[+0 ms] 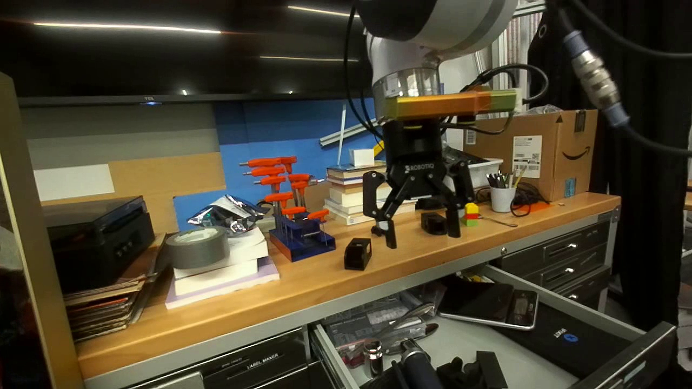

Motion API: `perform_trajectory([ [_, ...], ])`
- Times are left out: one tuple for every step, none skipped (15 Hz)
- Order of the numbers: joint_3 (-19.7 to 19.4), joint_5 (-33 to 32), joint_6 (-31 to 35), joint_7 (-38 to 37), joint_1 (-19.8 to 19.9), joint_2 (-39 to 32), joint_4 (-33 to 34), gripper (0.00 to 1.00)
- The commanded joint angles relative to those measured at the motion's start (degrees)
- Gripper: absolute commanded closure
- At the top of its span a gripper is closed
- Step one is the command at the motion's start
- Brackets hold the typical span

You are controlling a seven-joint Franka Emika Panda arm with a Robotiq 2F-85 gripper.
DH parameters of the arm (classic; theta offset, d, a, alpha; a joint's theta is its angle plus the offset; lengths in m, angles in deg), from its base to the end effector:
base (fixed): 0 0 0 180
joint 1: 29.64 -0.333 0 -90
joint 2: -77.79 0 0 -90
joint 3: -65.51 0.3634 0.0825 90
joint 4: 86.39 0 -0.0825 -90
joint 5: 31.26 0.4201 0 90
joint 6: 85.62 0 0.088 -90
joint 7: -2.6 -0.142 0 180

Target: Put the three black objects in the open drawer then close the drawer

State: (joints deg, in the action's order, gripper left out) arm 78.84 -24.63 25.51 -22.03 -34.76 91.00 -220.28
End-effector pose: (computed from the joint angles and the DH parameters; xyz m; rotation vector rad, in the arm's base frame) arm 0.4369 0.1591 0.4047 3.1037 -0.2635 -0.2780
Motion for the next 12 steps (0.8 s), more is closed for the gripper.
perform_trajectory([
  [-0.67, -1.67, 0.26, -1.49, -0.41, -9.08, 9.51, 0.00],
  [-1.02, -1.27, 0.53, -1.72, -0.60, -10.94, 11.47, 0.00],
  [-1.31, -1.03, 0.78, -2.56, -0.73, -12.66, 13.37, 0.00],
  [-1.59, -0.95, 1.00, -3.07, -0.91, -14.02, 14.87, 0.00],
  [-1.97, -0.58, 1.68, -4.98, -0.97, -15.90, 16.73, 0.00],
  [-2.34, -0.86, 1.52, -6.16, -1.13, -17.47, 18.47, 0.00],
  [-2.73, -1.02, 2.07, -7.34, -1.32, -18.70, 19.69, 0.00],
  [-3.19, -0.60, 2.38, -8.30, -1.45, -19.87, 20.81, 0.00],
  [-3.66, -0.26, 3.29, -8.97, -1.54, -21.09, 21.76, 0.00],
  [-4.10, 0.05, 3.88, -9.46, -1.63, -22.22, 22.75, 0.00],
  [-4.56, 0.02, 4.54, -10.39, -1.75, -23.66, 23.82, 0.00],
  [-4.93, 0.23, 5.15, -10.70, -1.87, -24.73, 24.68, 0.00],
])
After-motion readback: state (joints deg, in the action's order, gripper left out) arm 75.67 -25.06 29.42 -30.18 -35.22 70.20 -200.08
